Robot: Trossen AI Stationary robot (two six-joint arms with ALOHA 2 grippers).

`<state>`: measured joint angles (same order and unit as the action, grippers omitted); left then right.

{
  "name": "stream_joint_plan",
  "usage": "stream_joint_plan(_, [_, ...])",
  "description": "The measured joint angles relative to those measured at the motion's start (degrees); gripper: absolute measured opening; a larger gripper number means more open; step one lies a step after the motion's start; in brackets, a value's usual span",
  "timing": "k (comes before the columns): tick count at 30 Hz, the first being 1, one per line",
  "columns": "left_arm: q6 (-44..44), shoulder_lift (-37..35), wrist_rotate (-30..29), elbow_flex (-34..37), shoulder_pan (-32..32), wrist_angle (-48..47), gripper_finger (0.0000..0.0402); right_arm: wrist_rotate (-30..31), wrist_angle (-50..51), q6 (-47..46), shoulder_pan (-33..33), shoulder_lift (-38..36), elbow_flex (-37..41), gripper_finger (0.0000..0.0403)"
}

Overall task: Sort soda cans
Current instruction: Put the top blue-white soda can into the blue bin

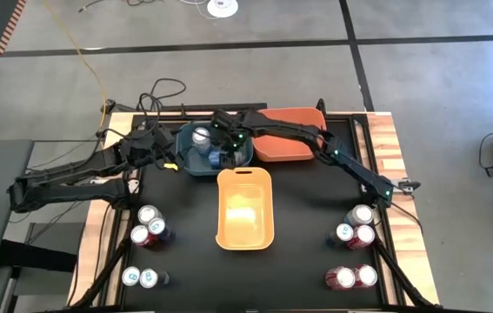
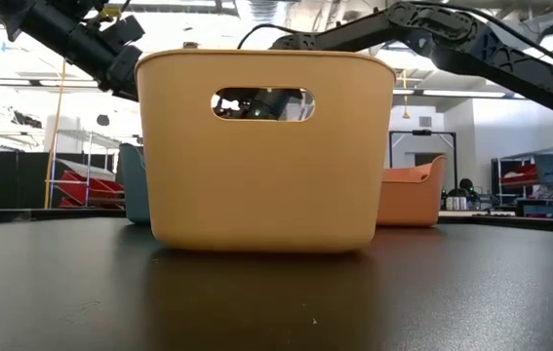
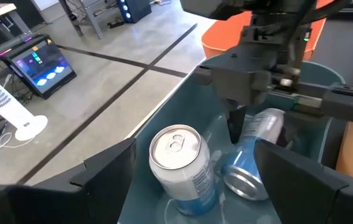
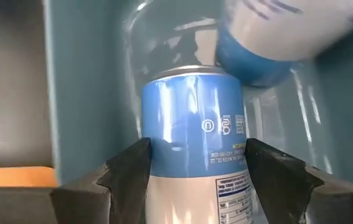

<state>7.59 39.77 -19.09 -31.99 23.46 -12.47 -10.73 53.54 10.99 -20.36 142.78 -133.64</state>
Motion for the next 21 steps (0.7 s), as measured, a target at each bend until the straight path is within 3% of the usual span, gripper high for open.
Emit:
stream_joint_plan(5, [-0.44,0.00,-0.01,0.01,0.00,0.33,0.0318,2.68,2.48,-2.41,-0.41,-0.02,-0.03,0.0276])
stream_joint_plan(10, [-0.55,0.00,-0.01,0.02,0.00,0.33,0.0318,-0.04,6.87,-2.42,0.38,-0.15,-0.12,0.0276])
stream_joint_plan(21, [-1.41,-0.02,-0.02,0.02,0.00,-2.41,0.0318,0.43,11.12,-4.52,7.78,-0.31,-0.17,0.0276])
